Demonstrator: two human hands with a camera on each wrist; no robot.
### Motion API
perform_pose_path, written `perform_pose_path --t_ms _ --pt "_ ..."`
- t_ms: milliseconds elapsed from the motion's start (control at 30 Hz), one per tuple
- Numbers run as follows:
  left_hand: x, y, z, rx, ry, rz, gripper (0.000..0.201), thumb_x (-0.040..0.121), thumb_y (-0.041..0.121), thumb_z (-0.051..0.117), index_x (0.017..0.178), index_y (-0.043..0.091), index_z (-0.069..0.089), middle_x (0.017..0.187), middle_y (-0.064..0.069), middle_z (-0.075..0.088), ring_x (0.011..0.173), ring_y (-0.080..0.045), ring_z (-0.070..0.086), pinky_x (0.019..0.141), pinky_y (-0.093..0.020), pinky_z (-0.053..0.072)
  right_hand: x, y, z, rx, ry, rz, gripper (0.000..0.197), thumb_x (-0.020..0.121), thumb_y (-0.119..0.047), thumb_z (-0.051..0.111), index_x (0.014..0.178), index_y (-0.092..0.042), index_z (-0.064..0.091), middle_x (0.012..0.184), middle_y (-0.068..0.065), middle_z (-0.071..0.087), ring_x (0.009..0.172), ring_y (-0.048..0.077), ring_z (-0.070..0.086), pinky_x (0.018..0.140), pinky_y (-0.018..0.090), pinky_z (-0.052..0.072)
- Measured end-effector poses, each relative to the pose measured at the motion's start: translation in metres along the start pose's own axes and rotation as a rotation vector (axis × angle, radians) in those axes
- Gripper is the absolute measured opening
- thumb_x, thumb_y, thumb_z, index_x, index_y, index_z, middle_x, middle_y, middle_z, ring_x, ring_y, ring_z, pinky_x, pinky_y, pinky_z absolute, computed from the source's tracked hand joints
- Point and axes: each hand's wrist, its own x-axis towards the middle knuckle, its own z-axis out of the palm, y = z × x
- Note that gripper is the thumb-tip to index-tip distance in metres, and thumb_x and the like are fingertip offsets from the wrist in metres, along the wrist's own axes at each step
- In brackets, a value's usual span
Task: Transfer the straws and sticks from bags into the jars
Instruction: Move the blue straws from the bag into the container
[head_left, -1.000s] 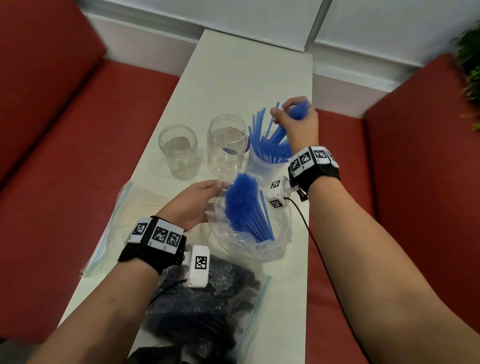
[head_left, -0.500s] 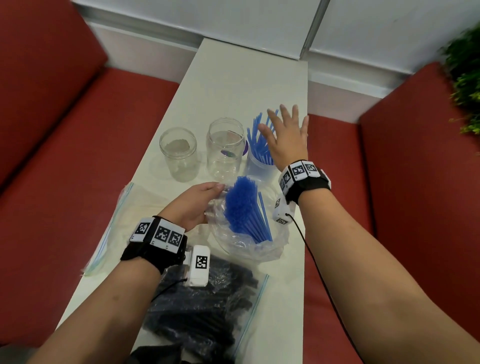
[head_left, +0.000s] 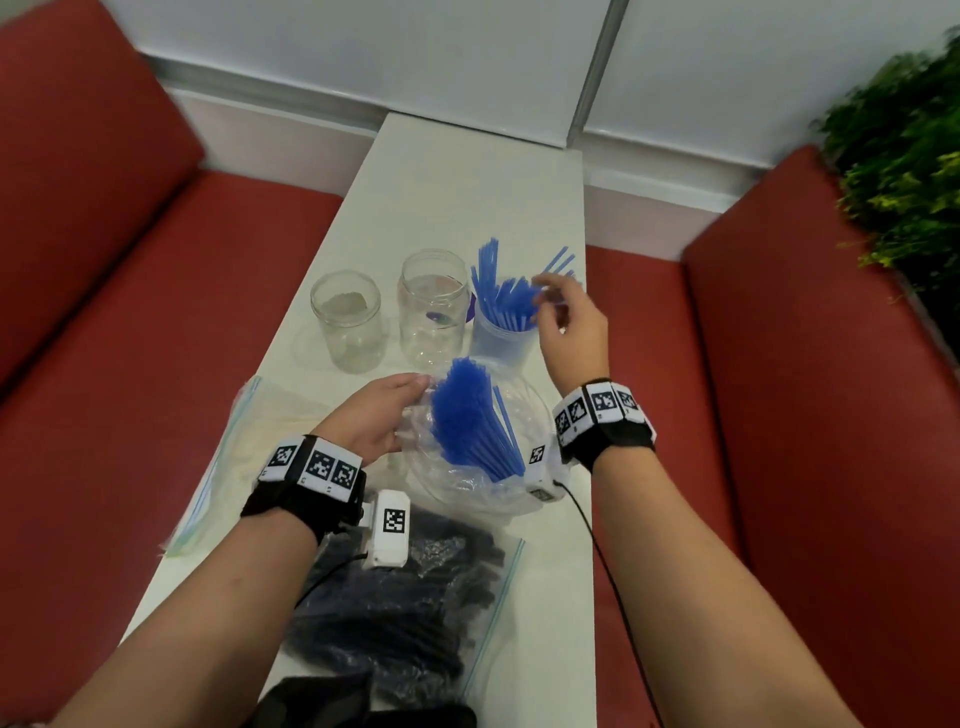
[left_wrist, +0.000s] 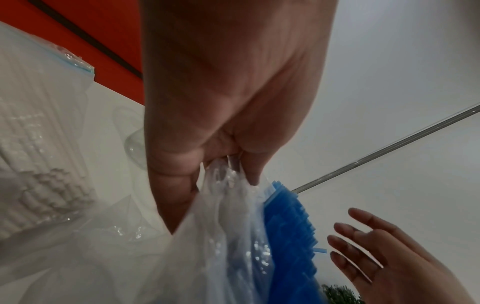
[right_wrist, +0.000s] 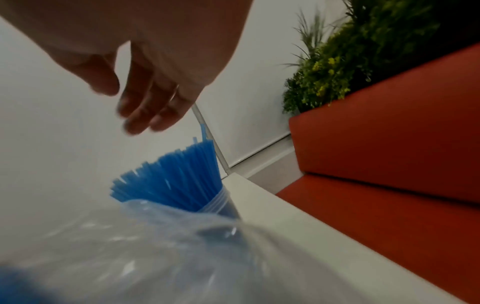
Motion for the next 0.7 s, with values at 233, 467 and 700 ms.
perform_pose_path --t_ms 233,467,700 --pt "-0.006 -0.001 0.002 0.003 0.008 -0.013 0.028 0.105 0.033 0.052 0.12 0.017 0.07 0.126 -0.007 0.068 0.125 -0.043 0.057 0.1 -0.06 0.051 -0.092 0.011 0.008 0.151 -0.45 0.404 0.049 0.073 -0.011 0.058 0.116 -0.032 0.048 0.11 0.0 0.058 0.102 0.019 0.061 0.087 0.028 0.053" --pt "-0.014 -0.007 0.009 0.03 -0.017 -0.02 0.026 0.105 0.032 0.053 0.117 0.018 0.07 0.12 -0.004 0.072 0.114 -0.034 0.066 0.084 -0.044 0.061 -0.131 0.026 0.013 -0.06 -0.555 0.453 0.048 0.083 -0.002 0.065 0.123 -0.025 0.051 0.116 0.002 0.063 0.104 0.019 0.063 0.092 0.037 0.054" --pt "-0.018 -0.005 0.011 0.001 -0.034 0.005 0.025 0.106 0.03 0.051 0.117 0.018 0.07 0.114 -0.005 0.075 0.092 -0.025 0.074 0.073 -0.04 0.06 -0.13 0.022 0.004 0.007 -0.414 0.383 0.031 0.093 -0.014 0.067 0.117 -0.032 0.061 0.108 -0.011 0.069 0.097 -0.004 0.062 0.08 0.01 0.044"
